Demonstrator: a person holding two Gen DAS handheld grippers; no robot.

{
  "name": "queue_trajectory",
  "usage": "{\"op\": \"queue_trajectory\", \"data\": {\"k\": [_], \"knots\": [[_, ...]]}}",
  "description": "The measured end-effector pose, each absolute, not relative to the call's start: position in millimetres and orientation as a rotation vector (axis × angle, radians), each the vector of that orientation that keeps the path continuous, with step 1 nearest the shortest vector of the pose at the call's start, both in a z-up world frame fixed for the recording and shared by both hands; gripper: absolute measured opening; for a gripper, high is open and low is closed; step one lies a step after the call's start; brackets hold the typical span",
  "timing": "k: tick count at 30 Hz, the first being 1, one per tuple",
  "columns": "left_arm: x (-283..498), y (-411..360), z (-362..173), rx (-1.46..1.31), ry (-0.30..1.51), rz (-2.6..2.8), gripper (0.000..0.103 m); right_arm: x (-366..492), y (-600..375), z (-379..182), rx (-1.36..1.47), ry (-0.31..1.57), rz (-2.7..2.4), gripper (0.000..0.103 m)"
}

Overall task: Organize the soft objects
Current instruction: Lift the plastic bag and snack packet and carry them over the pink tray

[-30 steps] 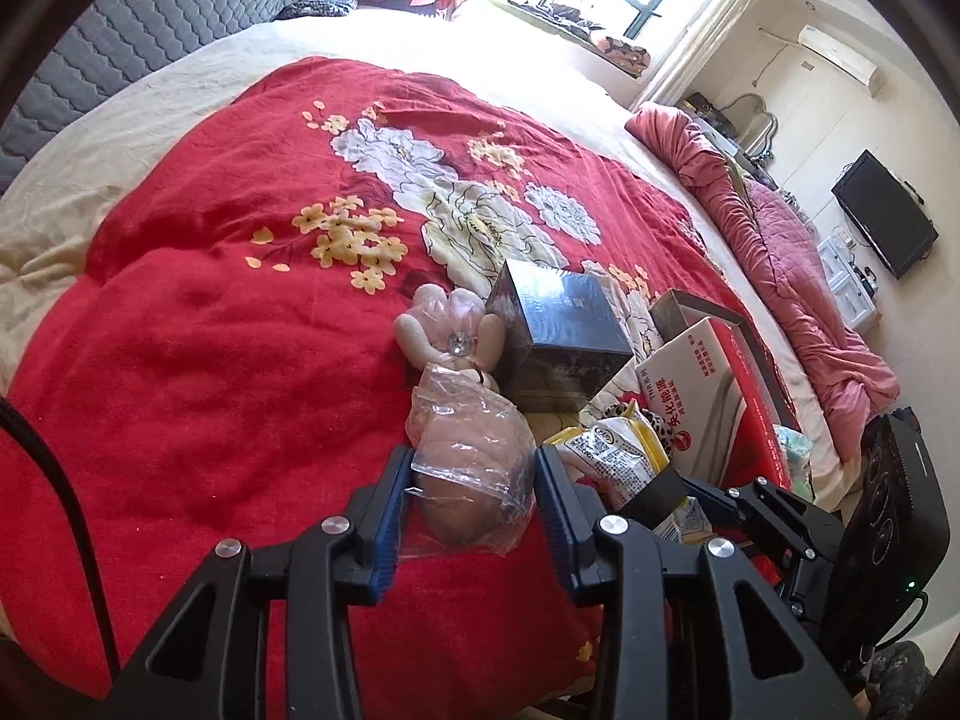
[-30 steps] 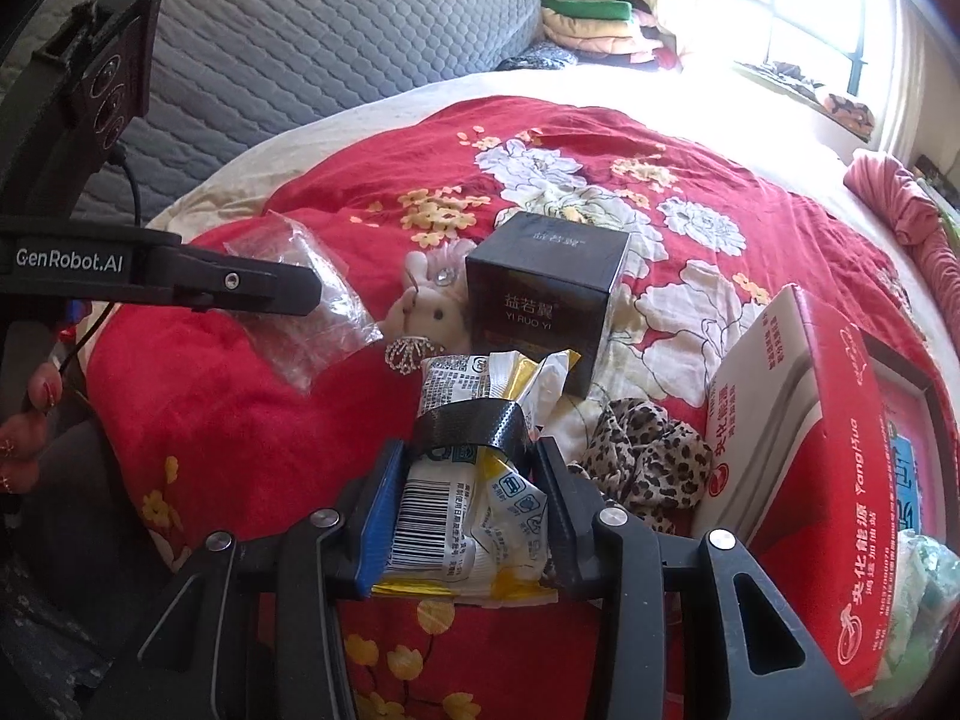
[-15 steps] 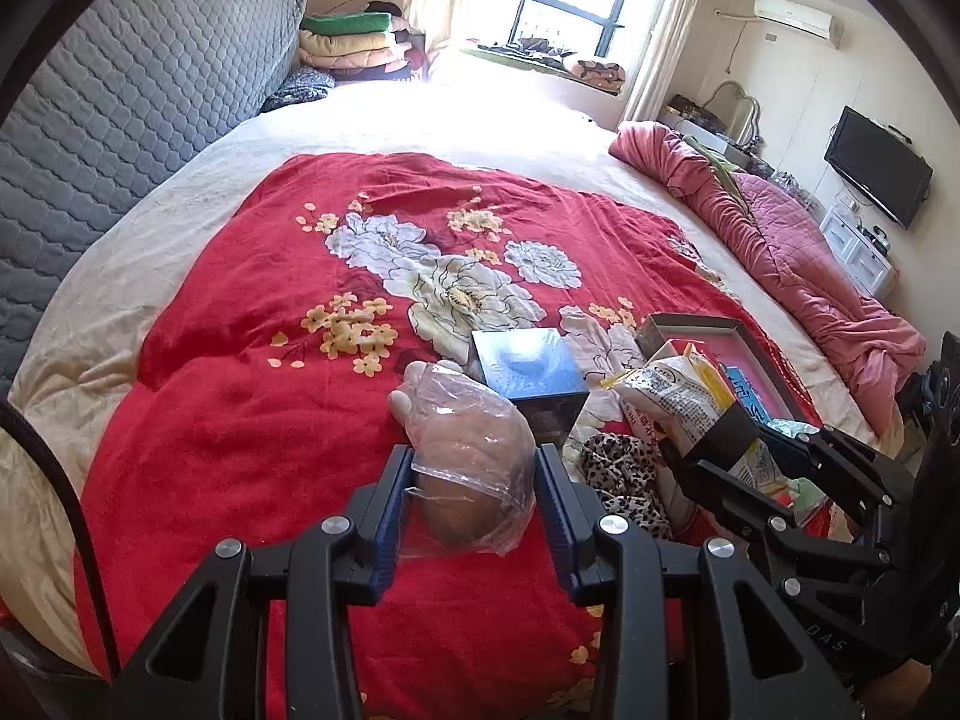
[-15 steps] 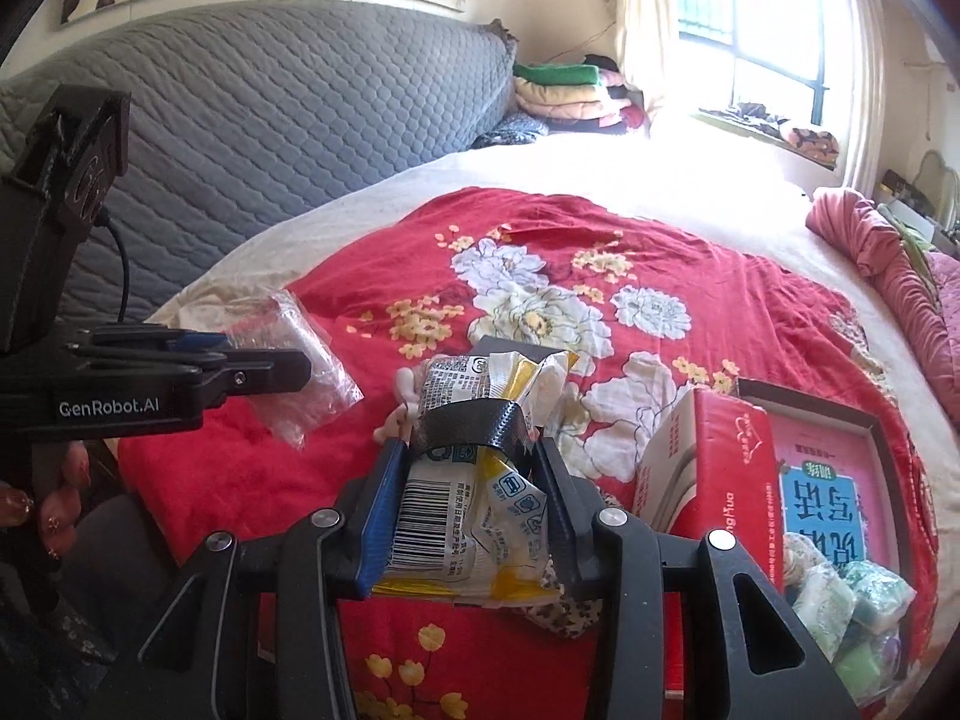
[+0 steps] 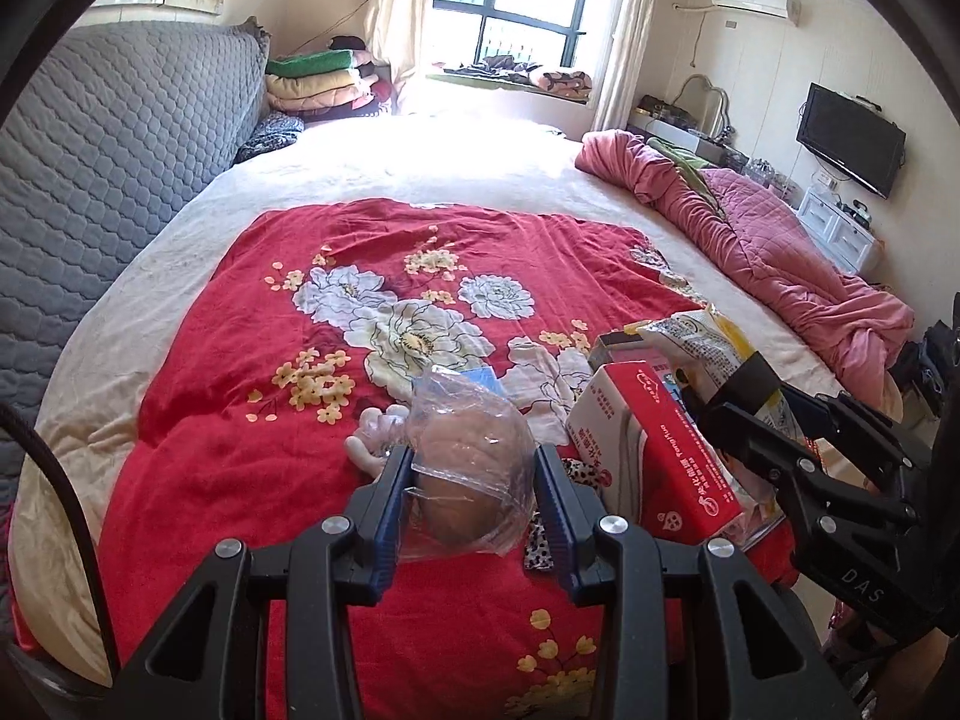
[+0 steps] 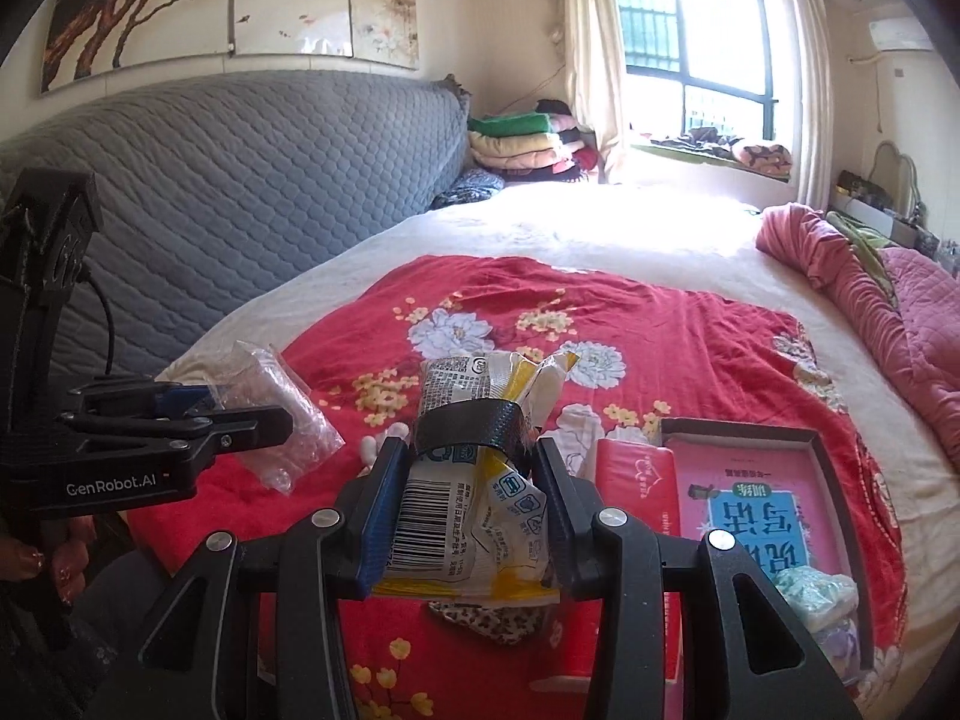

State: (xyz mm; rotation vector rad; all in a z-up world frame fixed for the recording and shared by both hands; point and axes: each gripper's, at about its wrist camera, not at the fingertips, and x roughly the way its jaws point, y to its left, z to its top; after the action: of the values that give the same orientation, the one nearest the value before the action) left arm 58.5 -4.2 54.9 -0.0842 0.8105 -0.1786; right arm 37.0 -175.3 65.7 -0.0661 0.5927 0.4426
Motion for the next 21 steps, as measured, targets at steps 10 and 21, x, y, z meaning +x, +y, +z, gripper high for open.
{"op": "queue_trajectory", "data": {"k": [10,21], "knots": [[60,-44,79,-0.027,0.777,-0.221,0.041,27,-223,90,-0.018,0.544,0.359,0.044],[66,-98,100,0.032,0.754,-0.300,0.041,20,-277,109,0.031,0.513,0.260,0.044]]}}
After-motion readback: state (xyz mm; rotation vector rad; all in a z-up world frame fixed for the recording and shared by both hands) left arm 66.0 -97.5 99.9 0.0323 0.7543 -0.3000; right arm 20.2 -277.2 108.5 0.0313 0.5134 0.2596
